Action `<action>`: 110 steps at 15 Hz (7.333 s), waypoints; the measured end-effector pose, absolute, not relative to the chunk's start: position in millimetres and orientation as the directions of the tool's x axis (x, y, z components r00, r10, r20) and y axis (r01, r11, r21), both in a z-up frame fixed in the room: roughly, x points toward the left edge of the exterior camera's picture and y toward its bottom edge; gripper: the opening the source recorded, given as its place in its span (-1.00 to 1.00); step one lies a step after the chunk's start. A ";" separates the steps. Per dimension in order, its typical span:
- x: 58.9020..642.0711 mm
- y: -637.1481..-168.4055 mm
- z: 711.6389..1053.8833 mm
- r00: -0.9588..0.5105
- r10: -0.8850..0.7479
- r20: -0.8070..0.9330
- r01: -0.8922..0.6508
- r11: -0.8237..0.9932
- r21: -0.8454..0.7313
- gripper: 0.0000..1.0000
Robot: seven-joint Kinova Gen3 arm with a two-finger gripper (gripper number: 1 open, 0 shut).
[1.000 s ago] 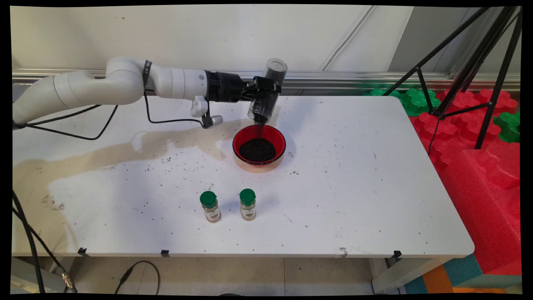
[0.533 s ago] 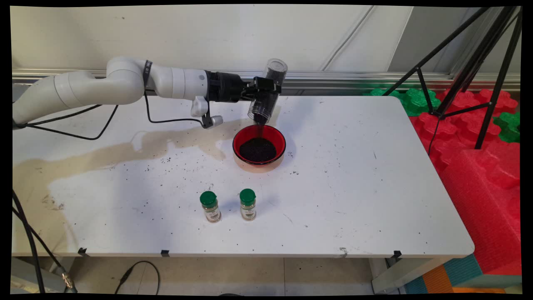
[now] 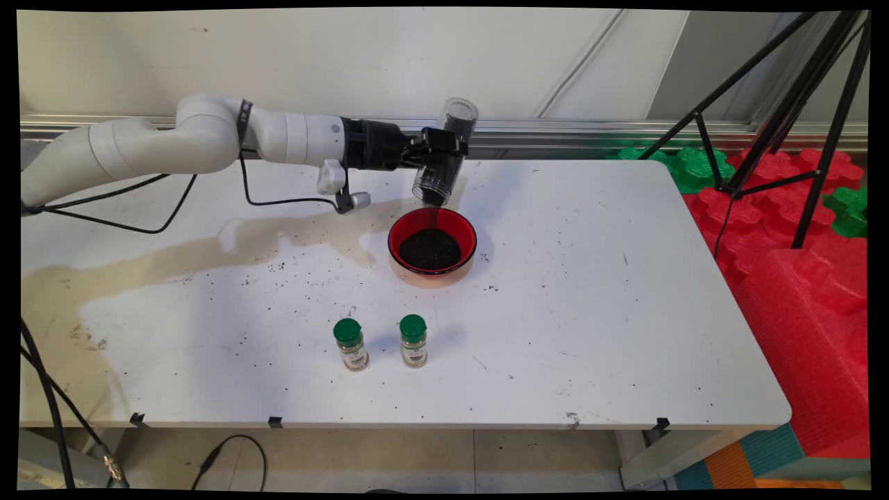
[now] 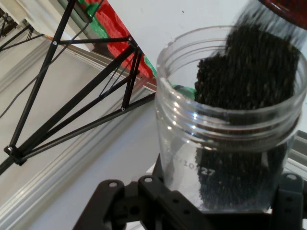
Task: Pour the black seasoning powder in the red bowl, then place the picked object on the table
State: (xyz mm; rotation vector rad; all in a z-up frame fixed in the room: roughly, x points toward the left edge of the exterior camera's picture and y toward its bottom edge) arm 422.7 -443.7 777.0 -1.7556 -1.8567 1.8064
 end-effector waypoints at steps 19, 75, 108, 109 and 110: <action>436.6 -440.5 783.3 -0.620 0.755 -0.215 0.417 0.085 -0.905 -1.00; 527.6 -383.3 856.9 -0.318 -0.213 0.924 -0.532 0.847 0.012 -1.00; 560.2 -297.5 760.4 -0.470 -0.209 0.857 -0.435 0.900 -0.019 -1.00; 558.3 -298.3 757.4 -0.472 -0.208 0.856 -0.436 0.900 -0.022 -1.00; 556.7 -298.9 754.9 -0.474 -0.209 0.856 -0.437 0.899 -0.023 -1.00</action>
